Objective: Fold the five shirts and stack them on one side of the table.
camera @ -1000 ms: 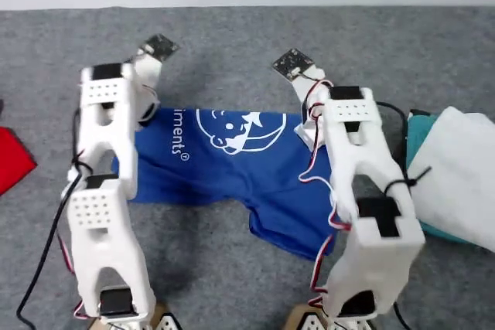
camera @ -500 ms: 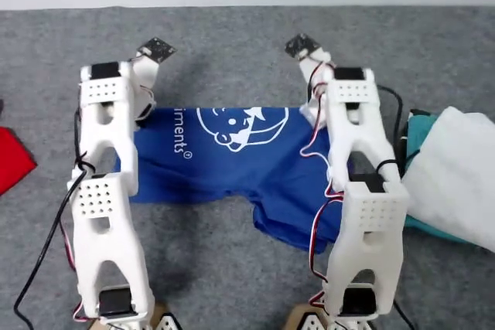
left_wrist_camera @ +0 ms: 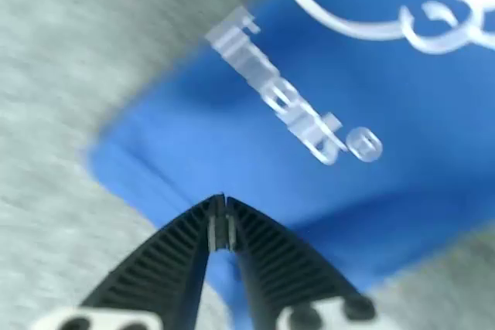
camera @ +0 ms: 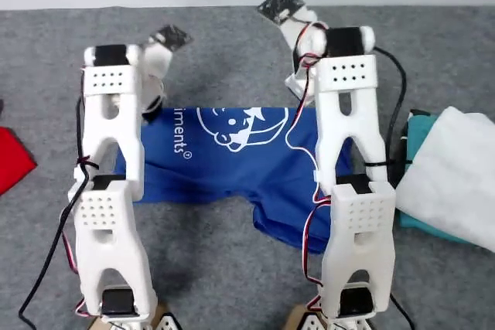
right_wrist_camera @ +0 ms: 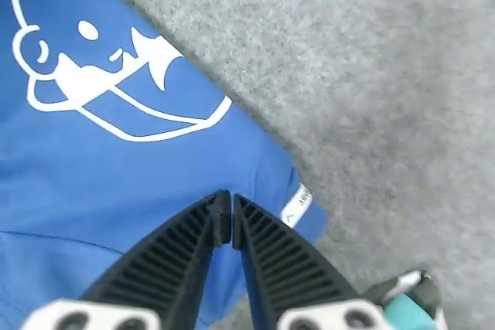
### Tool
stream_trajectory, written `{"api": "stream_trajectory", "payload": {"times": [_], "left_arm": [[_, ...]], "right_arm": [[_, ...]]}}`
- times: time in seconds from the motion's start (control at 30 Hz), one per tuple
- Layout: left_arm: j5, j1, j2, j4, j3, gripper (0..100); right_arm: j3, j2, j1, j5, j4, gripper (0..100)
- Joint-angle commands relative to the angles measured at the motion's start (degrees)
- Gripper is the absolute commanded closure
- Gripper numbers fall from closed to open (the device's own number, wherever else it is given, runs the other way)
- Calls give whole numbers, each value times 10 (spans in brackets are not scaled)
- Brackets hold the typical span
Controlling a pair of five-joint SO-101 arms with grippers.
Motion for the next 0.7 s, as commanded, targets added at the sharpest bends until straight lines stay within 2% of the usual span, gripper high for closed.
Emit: {"api": "stream_trajectory", "payload": {"times": [0.0, 0.1, 0.3, 0.5, 0.67], "left_arm": [[-25, 9, -75, 18, 118, 994], [-48, 6, -103, 18, 202, 994], [-86, -47, -127, 18, 315, 994], [-104, -107, -150, 18, 338, 994], [-104, -94, -246, 19, 350, 994]], "right_arm": [[-54, -12, 36, -18, 23, 989], [-57, -18, 69, -39, 23, 989], [-57, -21, 115, -44, 23, 989], [-57, -21, 123, -44, 24, 989], [-59, -22, 120, -44, 25, 989]]}}
